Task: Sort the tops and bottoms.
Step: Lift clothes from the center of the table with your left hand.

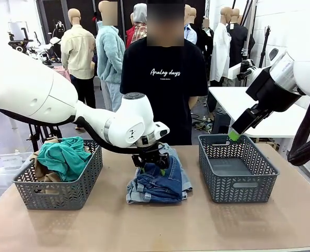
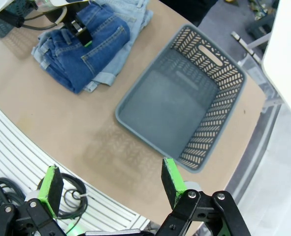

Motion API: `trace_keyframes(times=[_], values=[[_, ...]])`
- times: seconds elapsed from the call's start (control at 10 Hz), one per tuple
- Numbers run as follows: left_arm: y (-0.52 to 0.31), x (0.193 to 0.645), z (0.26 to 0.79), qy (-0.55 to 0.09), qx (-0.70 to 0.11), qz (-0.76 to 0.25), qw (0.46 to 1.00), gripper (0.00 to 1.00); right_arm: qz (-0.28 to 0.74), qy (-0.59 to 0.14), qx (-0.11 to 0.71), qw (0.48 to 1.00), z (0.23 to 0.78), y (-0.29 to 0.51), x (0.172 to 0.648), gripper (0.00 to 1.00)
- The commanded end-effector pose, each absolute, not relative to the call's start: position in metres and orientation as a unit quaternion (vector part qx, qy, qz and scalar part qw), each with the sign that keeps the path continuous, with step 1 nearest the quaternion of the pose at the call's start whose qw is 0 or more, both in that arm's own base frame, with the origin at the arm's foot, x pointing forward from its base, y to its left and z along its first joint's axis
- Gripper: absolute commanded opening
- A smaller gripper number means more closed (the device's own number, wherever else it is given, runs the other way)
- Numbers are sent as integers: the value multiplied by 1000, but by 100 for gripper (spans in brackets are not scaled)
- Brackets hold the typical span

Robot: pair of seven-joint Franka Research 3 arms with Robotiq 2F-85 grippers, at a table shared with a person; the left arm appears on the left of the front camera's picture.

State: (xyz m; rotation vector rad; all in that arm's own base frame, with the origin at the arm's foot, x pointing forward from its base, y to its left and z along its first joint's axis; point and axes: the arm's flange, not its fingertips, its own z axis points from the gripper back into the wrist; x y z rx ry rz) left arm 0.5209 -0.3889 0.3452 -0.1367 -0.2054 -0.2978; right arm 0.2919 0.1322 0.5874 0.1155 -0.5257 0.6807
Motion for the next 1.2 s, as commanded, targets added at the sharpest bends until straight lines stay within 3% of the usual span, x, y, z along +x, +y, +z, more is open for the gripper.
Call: trace_keyframes(times=[0.0,0.1,0.6,0.9,1.1], values=[[-388,524,351,-86,-73,-154,982,22,333,-253,48,907,588,132,295,100],[-388,524,352,-85,-73,-153,982,2,333,-253,48,907,588,132,295,100],[-384,521,362,-114,-69,-152,979,0,333,-253,48,907,588,132,295,100],[-381,507,416,-234,2,-148,961,0,333,-253,48,907,588,132,295,100],[-382,495,453,-280,2,-157,947,0,333,-253,48,907,588,132,295,100]])
